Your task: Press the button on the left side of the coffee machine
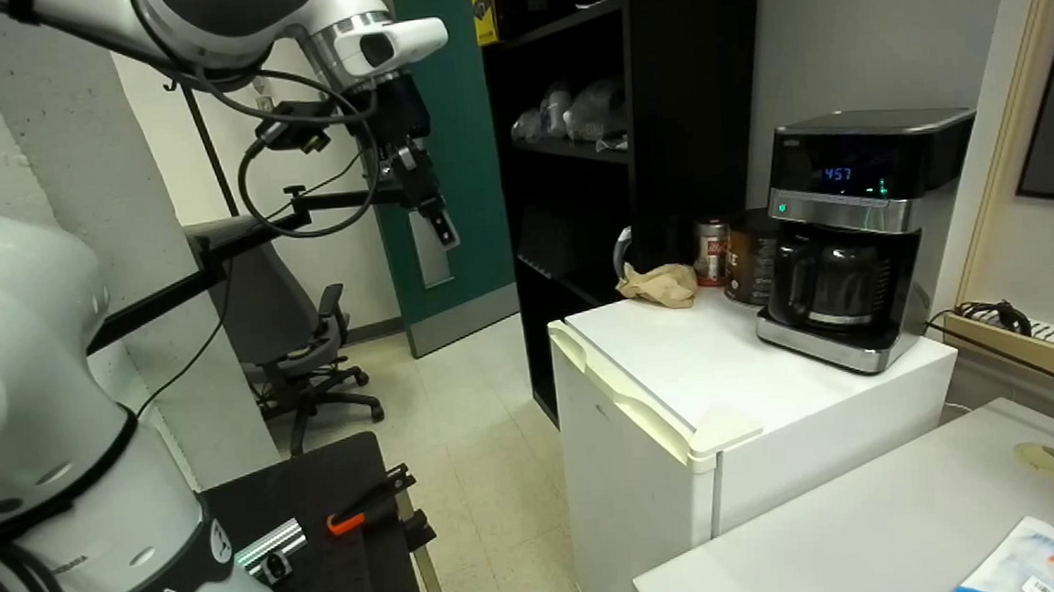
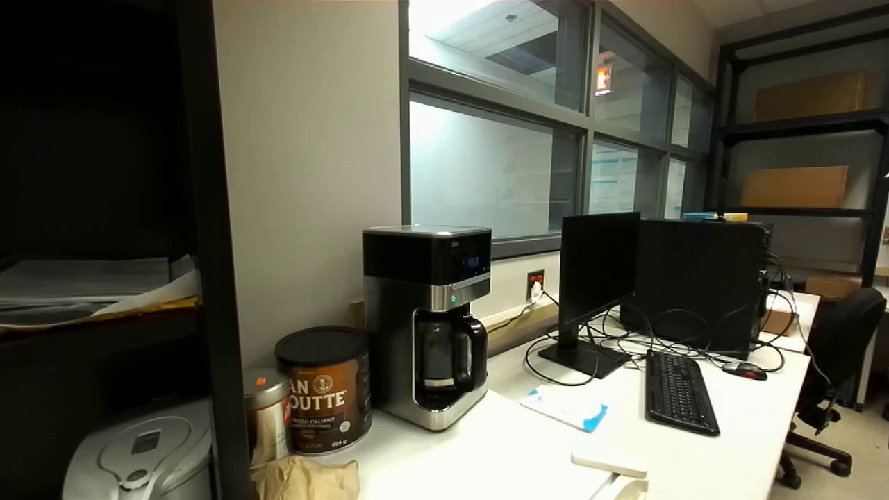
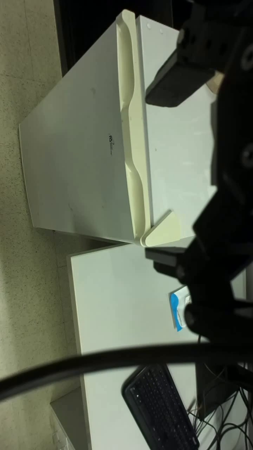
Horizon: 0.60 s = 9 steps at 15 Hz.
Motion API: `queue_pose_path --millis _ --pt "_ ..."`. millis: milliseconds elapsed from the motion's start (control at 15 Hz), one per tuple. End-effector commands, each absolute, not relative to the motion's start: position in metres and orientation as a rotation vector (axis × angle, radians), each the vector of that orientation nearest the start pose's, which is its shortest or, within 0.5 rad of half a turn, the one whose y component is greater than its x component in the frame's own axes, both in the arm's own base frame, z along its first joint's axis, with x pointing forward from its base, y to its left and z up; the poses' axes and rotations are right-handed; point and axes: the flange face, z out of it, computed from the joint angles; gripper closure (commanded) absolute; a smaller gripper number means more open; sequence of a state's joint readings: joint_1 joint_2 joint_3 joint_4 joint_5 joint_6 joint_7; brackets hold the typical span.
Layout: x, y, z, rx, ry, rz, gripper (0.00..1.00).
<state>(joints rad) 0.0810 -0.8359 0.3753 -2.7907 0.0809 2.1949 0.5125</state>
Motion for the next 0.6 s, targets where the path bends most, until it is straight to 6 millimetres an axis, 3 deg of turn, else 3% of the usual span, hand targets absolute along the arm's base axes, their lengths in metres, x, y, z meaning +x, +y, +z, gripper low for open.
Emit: queue_pose_path --millis 0,533 --pt "0.308 0.135 0.438 -3.265 0.149 -0.457 0.0" --pt "0.373 0.111 0.429 -3.358 -0.27 -0.625 0.0"
